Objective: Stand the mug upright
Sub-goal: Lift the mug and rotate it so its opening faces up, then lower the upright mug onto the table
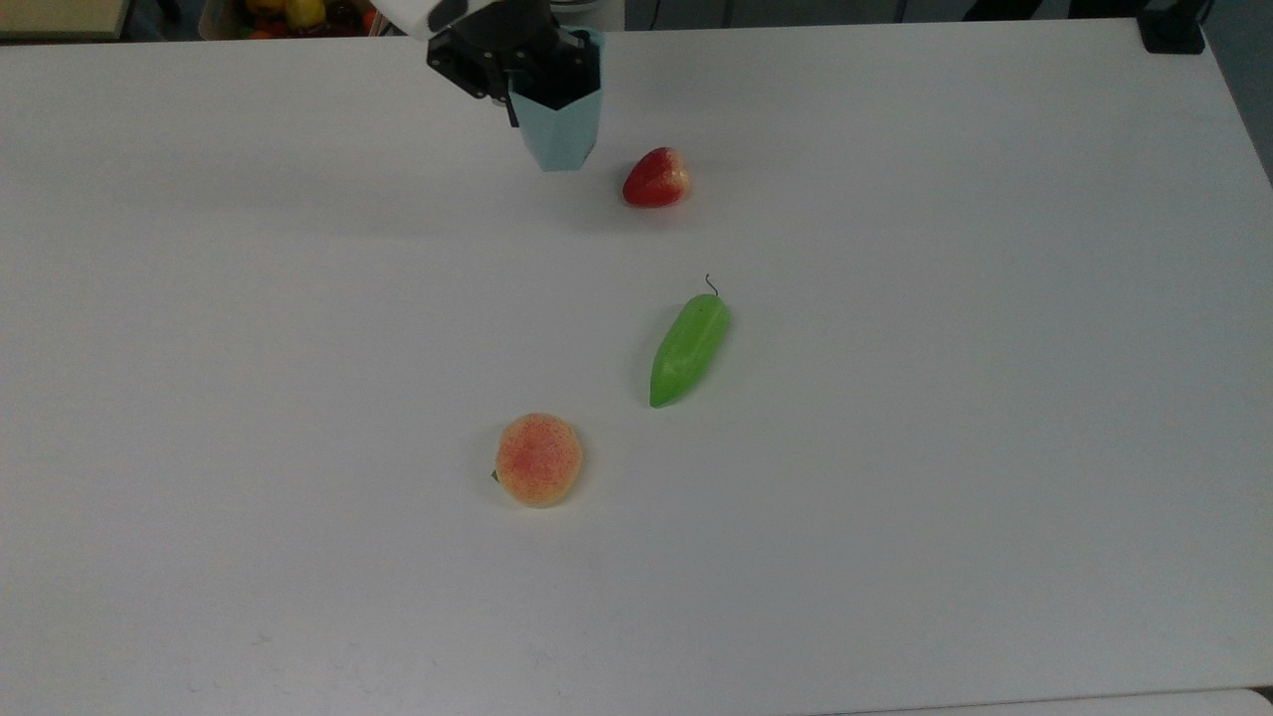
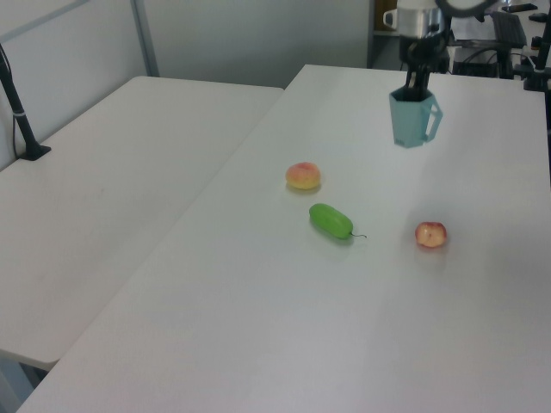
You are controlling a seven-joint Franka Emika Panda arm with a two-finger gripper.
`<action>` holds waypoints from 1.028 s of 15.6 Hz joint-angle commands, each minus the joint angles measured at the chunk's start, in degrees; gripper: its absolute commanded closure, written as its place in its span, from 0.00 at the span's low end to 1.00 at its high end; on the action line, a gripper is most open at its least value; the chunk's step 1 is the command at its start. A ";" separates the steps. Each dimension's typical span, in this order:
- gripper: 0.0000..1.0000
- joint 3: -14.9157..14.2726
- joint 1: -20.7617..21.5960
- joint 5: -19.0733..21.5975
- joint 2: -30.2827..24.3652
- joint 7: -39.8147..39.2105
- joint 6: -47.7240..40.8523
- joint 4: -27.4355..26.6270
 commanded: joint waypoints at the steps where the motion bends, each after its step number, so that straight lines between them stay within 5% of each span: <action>1: 1.00 -8.08 4.34 2.83 1.60 -11.65 -0.43 1.18; 6: 1.00 -12.57 3.72 2.92 9.77 -23.87 1.05 6.80; 16: 1.00 -12.84 1.61 4.94 20.76 -37.17 14.68 6.81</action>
